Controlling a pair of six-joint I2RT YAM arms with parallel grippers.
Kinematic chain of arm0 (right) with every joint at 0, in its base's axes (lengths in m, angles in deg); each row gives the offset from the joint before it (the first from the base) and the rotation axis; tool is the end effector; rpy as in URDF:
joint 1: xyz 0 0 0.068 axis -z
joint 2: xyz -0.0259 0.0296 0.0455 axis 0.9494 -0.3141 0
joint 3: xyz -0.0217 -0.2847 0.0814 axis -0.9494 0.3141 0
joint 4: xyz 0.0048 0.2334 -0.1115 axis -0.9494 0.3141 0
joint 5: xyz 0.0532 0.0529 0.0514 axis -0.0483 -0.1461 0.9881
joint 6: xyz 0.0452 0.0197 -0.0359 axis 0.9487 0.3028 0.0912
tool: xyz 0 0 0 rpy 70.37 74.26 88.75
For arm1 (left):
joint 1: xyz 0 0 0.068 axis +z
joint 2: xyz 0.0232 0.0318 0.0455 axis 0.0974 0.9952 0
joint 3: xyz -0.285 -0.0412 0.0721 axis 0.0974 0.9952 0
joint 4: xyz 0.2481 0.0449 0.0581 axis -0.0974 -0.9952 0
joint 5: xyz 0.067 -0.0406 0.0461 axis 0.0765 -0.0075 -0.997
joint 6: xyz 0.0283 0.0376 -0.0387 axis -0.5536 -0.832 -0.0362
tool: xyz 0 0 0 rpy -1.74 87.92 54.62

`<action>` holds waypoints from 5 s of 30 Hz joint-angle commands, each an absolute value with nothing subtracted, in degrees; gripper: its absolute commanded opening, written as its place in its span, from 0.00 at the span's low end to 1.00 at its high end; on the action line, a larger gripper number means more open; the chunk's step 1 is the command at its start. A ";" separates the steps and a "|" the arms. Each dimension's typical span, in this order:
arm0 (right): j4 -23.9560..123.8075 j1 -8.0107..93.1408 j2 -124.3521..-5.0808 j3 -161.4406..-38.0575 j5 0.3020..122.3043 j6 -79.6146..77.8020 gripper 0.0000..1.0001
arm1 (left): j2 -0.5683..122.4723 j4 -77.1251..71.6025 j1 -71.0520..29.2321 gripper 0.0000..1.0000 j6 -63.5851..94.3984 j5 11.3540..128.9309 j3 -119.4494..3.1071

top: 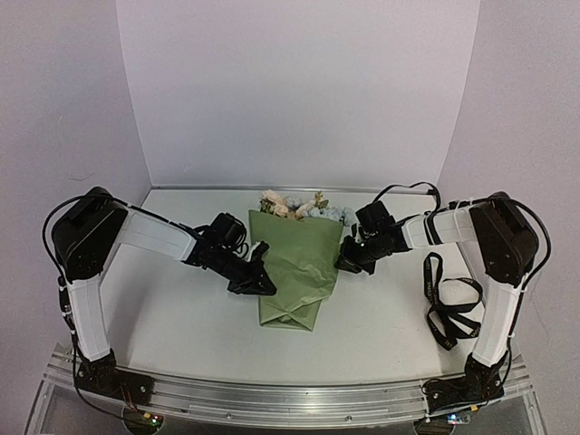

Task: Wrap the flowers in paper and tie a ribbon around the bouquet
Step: Press the fold line on the folded wrapping paper.

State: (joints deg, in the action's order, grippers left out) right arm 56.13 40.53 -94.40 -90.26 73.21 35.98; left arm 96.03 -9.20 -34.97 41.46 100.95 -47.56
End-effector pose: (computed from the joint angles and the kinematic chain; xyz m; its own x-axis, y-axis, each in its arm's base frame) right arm 0.3428 0.2250 0.1647 -0.9439 0.1900 -0.2702 -0.0195 0.7845 0.6199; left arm 0.2783 -0.2758 0.1534 -0.9653 0.2021 -0.1653 0.2549 0.5912 -0.7652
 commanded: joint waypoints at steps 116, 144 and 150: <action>63.83 18.74 -104.49 -95.65 76.75 43.31 0.18 | 103.52 6.22 -25.68 0.13 57.43 105.99 -40.27; 63.83 19.41 -104.51 -94.34 78.97 41.43 0.18 | 121.92 -2.18 -11.46 0.15 60.52 104.46 -71.63; 63.74 19.57 -104.19 -93.64 79.06 41.36 0.18 | 127.88 -2.12 -8.59 0.15 62.69 105.03 -82.66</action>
